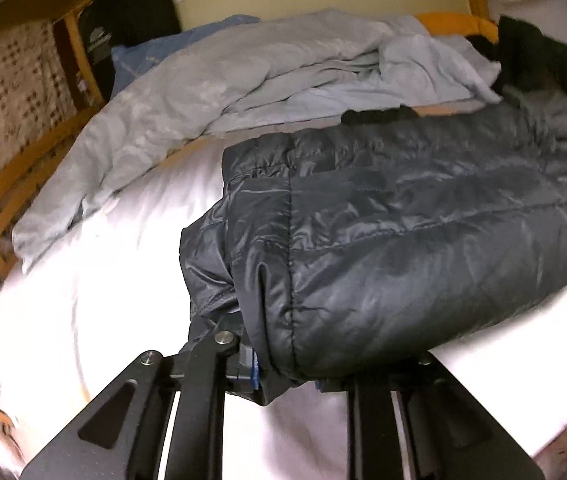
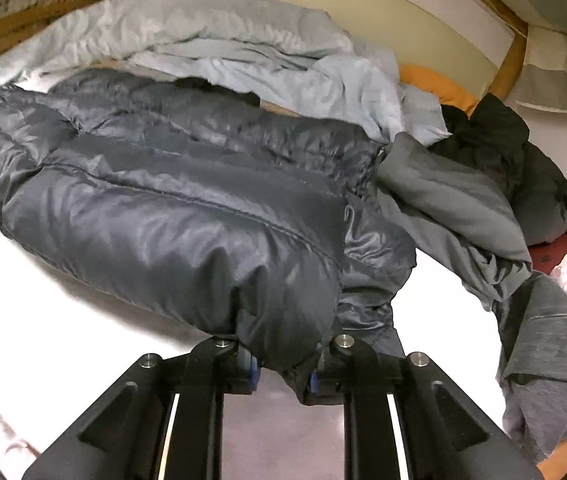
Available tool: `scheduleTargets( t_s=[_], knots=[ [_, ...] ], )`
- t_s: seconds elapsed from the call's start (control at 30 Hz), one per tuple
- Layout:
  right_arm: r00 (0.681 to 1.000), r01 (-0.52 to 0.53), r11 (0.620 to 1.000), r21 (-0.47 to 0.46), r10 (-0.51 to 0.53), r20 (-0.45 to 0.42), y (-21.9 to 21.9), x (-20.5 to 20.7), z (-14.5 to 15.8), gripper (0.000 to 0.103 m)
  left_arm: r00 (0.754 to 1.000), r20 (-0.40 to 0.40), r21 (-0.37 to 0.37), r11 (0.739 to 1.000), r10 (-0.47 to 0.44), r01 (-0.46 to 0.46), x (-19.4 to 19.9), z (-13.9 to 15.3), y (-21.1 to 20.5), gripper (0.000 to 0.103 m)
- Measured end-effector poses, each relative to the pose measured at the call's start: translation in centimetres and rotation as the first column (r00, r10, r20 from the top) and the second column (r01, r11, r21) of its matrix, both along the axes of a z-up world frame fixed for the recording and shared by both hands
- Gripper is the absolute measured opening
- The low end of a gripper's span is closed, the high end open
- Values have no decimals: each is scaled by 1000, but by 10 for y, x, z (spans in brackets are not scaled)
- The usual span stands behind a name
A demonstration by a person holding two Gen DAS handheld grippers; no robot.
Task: Fold large clothes
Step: 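Lift the hem with both grippers and fold it toward the collar, then lower the folded jacket with both grippers and open them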
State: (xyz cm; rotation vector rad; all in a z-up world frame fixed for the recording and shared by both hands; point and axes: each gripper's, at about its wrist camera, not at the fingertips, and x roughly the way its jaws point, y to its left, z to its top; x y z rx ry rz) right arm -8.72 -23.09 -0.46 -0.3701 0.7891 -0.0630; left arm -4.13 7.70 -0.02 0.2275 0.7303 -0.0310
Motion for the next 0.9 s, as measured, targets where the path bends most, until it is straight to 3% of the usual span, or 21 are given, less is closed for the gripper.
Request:
scheduleTargets(
  t_s=[0.1, 0.23, 0.43, 0.77, 0.9],
  knots=[
    [1000, -5, 999, 37, 4, 26, 2, -19, 15, 18, 999, -36, -12, 1000, 20, -21, -22, 2, 5, 17],
    [999, -45, 998, 49, 45, -2, 12, -48, 16, 18, 997, -65, -20, 999, 31, -33, -45, 1, 11, 17],
    [996, -87, 993, 78, 89, -27, 15, -61, 28, 19, 994, -89, -80, 994, 62, -70, -42, 17, 30, 19],
    [998, -47, 990, 135, 42, 40, 4, 36, 77, 21, 995, -48, -105, 991, 84, -89, 65, 63, 23, 20],
    [997, -47, 991, 123, 38, 73, 2, 83, 94, 22, 994, -63, -114, 988, 95, -101, 105, 64, 26, 24]
  ],
)
